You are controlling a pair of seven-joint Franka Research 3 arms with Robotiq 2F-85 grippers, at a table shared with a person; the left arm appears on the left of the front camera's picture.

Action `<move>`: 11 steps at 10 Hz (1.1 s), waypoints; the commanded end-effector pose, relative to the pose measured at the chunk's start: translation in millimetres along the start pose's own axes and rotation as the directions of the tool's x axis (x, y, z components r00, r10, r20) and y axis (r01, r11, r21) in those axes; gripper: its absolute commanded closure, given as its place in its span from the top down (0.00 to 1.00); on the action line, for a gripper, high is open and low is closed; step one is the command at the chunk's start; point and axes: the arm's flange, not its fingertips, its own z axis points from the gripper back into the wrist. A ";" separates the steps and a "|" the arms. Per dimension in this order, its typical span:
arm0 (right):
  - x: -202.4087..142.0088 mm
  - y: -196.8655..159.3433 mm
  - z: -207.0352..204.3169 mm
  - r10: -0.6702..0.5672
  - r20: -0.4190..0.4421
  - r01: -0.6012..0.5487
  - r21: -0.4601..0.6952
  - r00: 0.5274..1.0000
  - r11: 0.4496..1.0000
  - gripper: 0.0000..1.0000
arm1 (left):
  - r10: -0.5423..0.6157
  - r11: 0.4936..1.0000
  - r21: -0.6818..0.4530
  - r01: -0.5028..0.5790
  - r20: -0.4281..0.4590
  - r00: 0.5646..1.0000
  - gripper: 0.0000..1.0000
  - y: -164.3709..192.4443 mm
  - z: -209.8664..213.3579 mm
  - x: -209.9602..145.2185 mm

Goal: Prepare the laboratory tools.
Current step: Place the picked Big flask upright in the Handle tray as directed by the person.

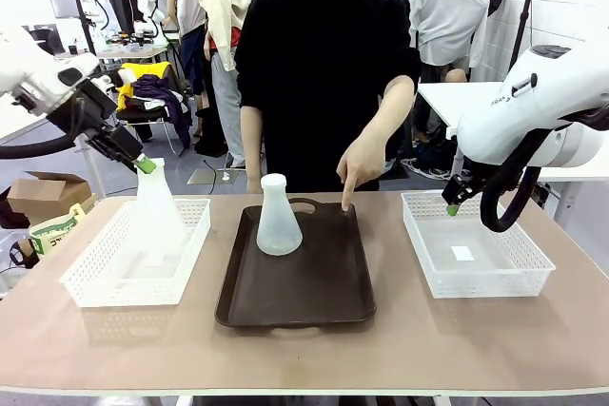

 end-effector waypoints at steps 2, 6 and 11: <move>-0.6 -1.1 0.3 0.002 -0.005 -0.002 -0.002 1.000 1.000 1.00 | -0.150 0.965 -0.207 0.162 0.072 0.986 0.00 -2.6 14.8 -12.7; -0.6 -1.1 0.3 0.002 -0.005 -0.002 -0.002 1.000 1.000 1.00 | -0.214 0.943 -0.223 0.247 0.162 0.963 0.00 -48.1 -9.5 -34.5; -0.6 -1.1 0.3 0.002 -0.005 -0.002 -0.002 1.000 1.000 1.00 | -0.204 0.935 -0.269 0.232 0.128 0.971 0.00 -35.6 -5.4 -24.8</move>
